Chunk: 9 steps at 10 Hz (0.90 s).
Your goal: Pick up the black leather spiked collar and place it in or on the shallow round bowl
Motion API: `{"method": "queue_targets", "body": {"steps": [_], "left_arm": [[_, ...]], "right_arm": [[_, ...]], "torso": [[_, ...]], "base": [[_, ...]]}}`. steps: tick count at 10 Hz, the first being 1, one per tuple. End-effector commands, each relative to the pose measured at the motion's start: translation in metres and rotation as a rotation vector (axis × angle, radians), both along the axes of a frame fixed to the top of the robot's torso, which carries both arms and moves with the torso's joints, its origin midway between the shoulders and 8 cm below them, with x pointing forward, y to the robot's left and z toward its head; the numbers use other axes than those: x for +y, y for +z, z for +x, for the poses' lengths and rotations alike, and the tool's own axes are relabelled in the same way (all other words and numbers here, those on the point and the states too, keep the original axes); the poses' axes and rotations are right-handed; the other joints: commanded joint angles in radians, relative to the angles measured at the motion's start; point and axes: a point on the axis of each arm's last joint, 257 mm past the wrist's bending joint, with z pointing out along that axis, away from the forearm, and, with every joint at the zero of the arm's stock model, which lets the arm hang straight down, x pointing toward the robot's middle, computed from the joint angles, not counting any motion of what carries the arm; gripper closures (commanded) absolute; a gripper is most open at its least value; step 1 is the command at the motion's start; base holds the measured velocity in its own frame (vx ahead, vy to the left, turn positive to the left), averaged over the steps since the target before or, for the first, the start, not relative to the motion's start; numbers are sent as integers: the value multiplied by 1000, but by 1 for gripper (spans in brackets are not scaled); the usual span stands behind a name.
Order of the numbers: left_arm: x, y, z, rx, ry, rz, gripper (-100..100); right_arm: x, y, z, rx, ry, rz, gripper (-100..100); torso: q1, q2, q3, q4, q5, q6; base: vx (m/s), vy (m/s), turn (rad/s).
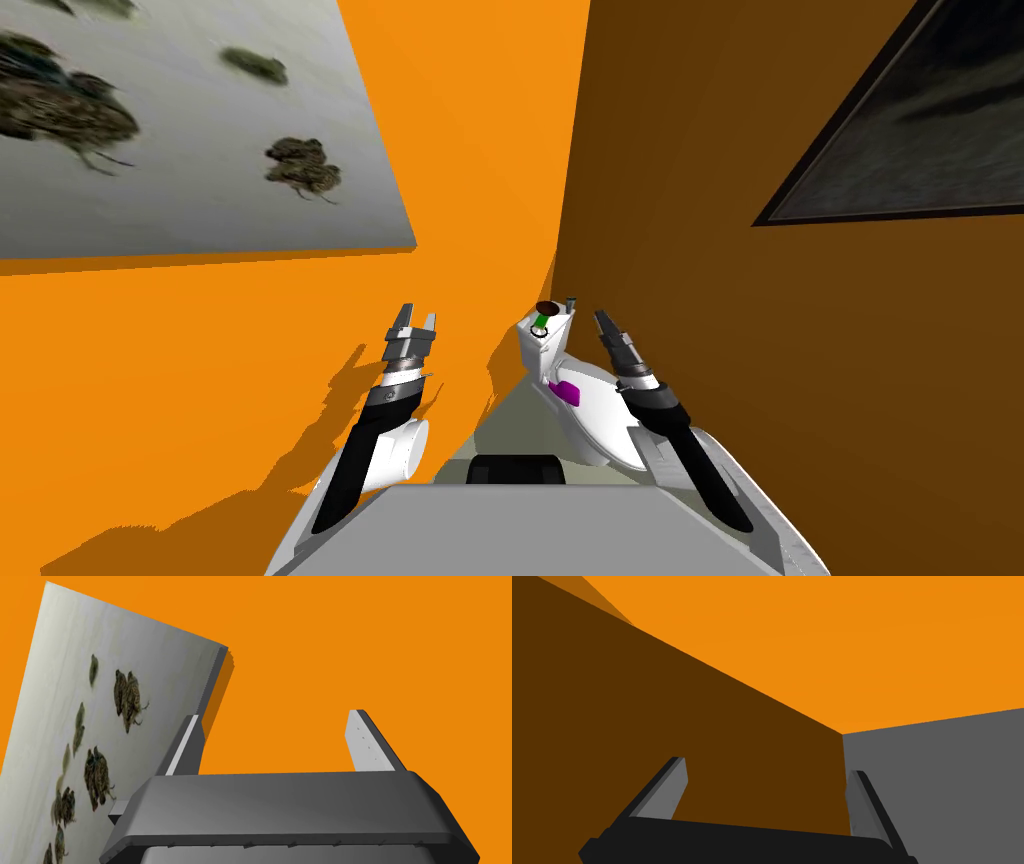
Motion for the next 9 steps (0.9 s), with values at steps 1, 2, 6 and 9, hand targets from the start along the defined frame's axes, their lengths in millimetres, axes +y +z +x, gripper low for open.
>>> {"method": "queue_targets", "body": {"steps": [1, 2, 6, 9], "left_arm": [[0, 0, 0, 0, 0, 0, 0], [0, 0, 0, 0, 0, 0, 0], [0, 0, 0, 0, 0, 0, 0], [0, 0, 0, 0, 0, 0, 0]], "right_arm": [[1, -11, 9, 9, -9, -99, -100], [1, -16, 11, 20, -6, -111, -100], [-5, -44, 32, 53, -31, -321, -100], [-20, -71, 52, 80, -67, -530, -100]], "torso": [[0, 0, 0, 0, 0, 0], [0, 1, 1, 0, 0, 0], [1, 3, 2, 1, 0, 0], [0, 0, 0, 0, 0, 0]], "base": [[-143, 45, 115], [-117, 18, 41], [-142, 39, 95], [-118, 56, 129]]}}
